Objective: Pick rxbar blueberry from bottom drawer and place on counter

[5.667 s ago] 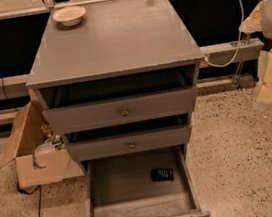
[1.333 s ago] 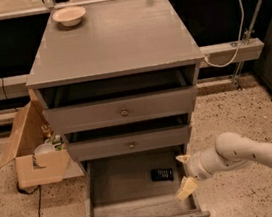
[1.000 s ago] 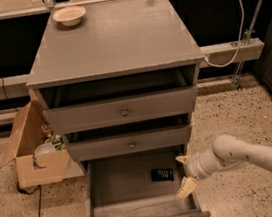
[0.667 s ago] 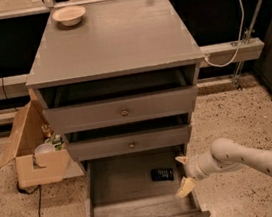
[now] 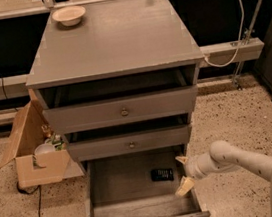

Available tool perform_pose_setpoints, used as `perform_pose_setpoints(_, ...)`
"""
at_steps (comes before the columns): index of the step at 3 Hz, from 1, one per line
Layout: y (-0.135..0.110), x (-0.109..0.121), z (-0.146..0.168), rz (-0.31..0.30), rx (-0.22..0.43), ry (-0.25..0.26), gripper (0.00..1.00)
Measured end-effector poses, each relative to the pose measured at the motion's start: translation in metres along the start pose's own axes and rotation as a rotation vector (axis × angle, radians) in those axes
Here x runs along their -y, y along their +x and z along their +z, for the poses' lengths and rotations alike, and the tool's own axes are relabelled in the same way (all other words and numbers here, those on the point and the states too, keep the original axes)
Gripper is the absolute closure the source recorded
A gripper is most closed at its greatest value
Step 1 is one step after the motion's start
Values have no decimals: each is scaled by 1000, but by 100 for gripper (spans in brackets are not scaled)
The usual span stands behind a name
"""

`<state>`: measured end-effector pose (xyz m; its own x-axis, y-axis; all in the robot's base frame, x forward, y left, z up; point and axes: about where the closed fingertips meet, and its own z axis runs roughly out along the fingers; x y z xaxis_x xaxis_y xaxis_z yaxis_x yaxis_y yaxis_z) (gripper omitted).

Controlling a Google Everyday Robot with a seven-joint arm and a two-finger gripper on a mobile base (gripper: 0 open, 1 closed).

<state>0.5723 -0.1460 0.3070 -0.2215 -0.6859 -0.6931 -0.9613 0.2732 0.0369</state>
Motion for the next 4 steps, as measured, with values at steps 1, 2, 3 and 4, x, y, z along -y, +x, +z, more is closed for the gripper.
perform_pose_setpoints(1, 13, 11, 16, -1, -7, 13, 0)
perform_pose_setpoints(2, 28, 29, 42, -45, -18, 23, 0)
perform_pose_setpoints(3, 40, 47, 80, -96, -71, 7, 0)
perform_pose_setpoints(4, 47, 59, 106, -110, -93, -18, 0)
